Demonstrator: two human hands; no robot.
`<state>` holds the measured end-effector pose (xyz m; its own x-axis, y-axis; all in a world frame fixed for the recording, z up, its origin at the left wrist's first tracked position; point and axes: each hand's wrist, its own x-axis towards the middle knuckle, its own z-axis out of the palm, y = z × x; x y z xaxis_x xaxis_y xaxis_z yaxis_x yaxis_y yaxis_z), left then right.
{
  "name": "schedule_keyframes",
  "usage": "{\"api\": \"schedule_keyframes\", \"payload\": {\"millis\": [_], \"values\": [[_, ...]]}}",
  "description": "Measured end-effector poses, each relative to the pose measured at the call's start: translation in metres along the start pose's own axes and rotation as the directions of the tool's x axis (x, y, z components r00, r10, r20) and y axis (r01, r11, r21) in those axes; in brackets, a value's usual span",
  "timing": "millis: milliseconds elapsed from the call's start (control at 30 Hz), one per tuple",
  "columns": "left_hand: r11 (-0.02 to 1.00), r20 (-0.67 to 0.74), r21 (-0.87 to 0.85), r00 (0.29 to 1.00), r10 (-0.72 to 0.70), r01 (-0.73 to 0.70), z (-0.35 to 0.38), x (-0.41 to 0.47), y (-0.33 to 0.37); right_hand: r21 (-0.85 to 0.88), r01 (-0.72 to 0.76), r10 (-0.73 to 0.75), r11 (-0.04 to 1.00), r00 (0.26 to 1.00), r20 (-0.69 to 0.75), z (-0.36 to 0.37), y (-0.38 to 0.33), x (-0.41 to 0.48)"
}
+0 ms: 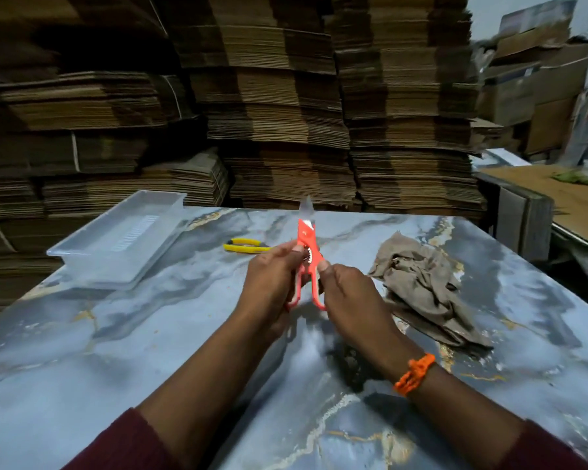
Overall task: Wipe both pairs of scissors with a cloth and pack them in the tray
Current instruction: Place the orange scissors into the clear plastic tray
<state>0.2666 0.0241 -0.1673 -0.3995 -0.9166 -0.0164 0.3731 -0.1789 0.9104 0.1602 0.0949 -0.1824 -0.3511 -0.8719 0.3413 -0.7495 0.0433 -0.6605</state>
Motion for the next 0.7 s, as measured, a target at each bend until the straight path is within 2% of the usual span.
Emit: {"api": "schedule_keyframes", "payload": {"millis": [100, 200, 233, 267, 300, 333, 367, 400, 433, 467, 500, 533, 633, 700], "values": [[0.996, -0.059, 0.082, 0.997, 0.047, -0.042, -0.004, 0.003, 0.003, -0.001, -0.013, 0.013, 1.0, 0.999, -0.035, 0.008, -0.018, 0.002], [0.988, -0.102, 0.14, 0.992, 0.08, -0.066, -0.014, -0.002, 0.02, 0.318, -0.086, 0.076, 0.944, 0.996, 0.043, 0.016, -0.042, 0.008], [0.976, -0.113, 0.182, 0.984, 0.14, -0.118, -0.02, -0.003, 0.027, 0.424, -0.111, 0.084, 0.899, 0.993, 0.081, 0.019, -0.051, 0.009], [0.937, -0.132, 0.295, 0.963, 0.235, -0.188, -0.032, -0.002, 0.039, 0.489, -0.113, 0.071, 0.865, 0.992, 0.103, 0.025, -0.061, 0.011], [0.847, -0.135, 0.467, 0.926, 0.353, -0.255, -0.047, 0.003, 0.05, 0.534, -0.11, 0.056, 0.839, 0.992, 0.116, 0.031, -0.07, 0.012], [0.666, -0.119, 0.692, 0.866, 0.485, -0.278, -0.069, 0.01, 0.062, 0.578, -0.112, 0.047, 0.809, 0.991, 0.126, 0.038, -0.077, 0.013], [0.399, -0.083, 0.898, 0.818, 0.569, -0.186, -0.098, 0.019, 0.075, 0.622, -0.124, 0.046, 0.773, 0.989, 0.139, 0.046, -0.083, 0.016], [0.131, -0.068, 0.991, 0.828, 0.557, -0.006, -0.131, 0.025, 0.087, 0.657, -0.145, 0.057, 0.74, 0.987, 0.153, 0.054, -0.089, 0.018], [-0.083, -0.098, 0.984, 0.87, 0.483, 0.157, -0.163, 0.031, 0.097, 0.678, -0.167, 0.072, 0.716, 0.983, 0.167, 0.06, -0.094, 0.019], [-0.236, -0.155, 0.937, 0.912, 0.38, 0.258, -0.191, 0.032, 0.104, 0.691, -0.186, 0.082, 0.699, 0.98, 0.181, 0.065, -0.098, 0.02], [-0.327, -0.19, 0.902, 0.938, 0.289, 0.283, -0.213, 0.03, 0.11, 0.695, -0.201, 0.084, 0.691, 0.977, 0.198, 0.07, -0.103, 0.02], [-0.357, -0.18, 0.898, 0.955, 0.235, 0.257, -0.23, 0.027, 0.113, 0.695, -0.215, 0.084, 0.686, 0.972, 0.218, 0.074, -0.106, 0.02], [-0.312, 0.023, 0.948, 0.965, 0.263, 0.063, -0.247, 0.018, 0.12, 0.698, -0.231, 0.068, 0.678, 0.965, 0.253, 0.08, -0.119, 0.021], [-0.308, 0.106, 0.951, 0.956, 0.272, -0.018, -0.243, 0.005, 0.13, 0.702, -0.219, 0.057, 0.677, 0.968, 0.246, 0.078, -0.131, 0.021]]}}
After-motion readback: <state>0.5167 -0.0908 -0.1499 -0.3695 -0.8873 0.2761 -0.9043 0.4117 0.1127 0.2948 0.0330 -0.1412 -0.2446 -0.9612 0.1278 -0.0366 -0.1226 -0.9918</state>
